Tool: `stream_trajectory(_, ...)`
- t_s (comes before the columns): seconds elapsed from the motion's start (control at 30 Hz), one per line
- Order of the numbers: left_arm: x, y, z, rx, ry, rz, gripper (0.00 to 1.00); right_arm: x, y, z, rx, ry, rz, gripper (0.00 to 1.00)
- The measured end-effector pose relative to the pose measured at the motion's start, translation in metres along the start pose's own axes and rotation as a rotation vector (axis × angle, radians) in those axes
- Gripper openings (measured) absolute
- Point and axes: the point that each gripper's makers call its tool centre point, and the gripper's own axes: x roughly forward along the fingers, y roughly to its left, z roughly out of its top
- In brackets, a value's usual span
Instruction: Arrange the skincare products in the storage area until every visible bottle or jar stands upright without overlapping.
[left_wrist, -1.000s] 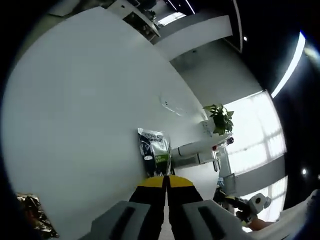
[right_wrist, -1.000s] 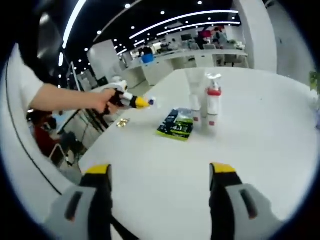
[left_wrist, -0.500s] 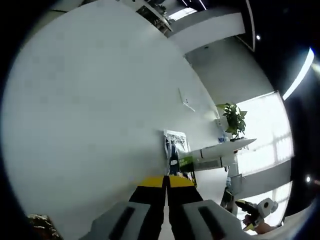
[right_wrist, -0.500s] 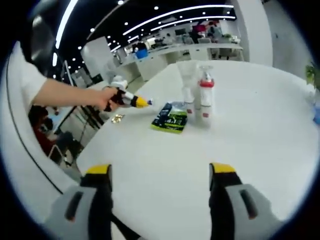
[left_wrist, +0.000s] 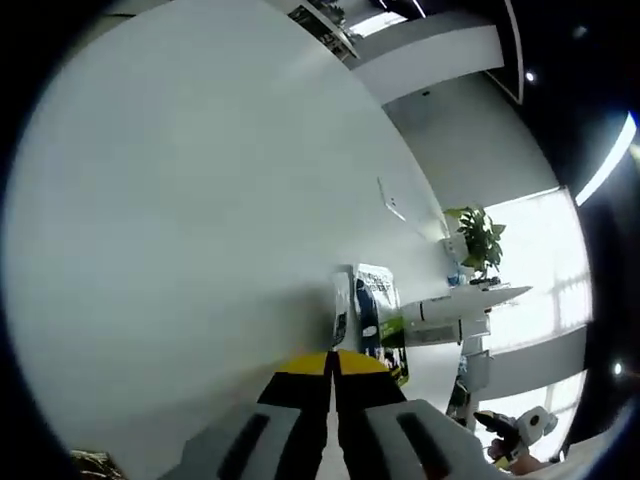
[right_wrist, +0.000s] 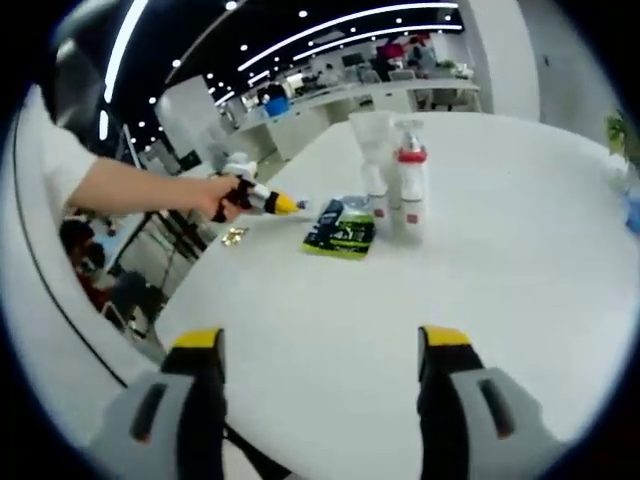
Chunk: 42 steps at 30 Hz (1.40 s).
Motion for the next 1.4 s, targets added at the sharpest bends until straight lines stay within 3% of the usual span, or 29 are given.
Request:
stream_trajectory(0.57,-0.003,0.018,0.003,0.016,0.045,0.117,0.02,-0.007,-0.003,-0.012,0.038,0.005,-0.012,0.77)
stream_trajectory(1.03,0.002,0.015,-0.003,0.11,0.146,0.155,0.02,-0.016,-0.006,-0.021,0.056,0.001,-0.031,0.75)
stream_trajectory(1.4,0.001,0.016,0.0,0.112,0.155,0.188,0.03,-0.018,-0.008,-0.024,0.077,-0.007,-0.043,0.75)
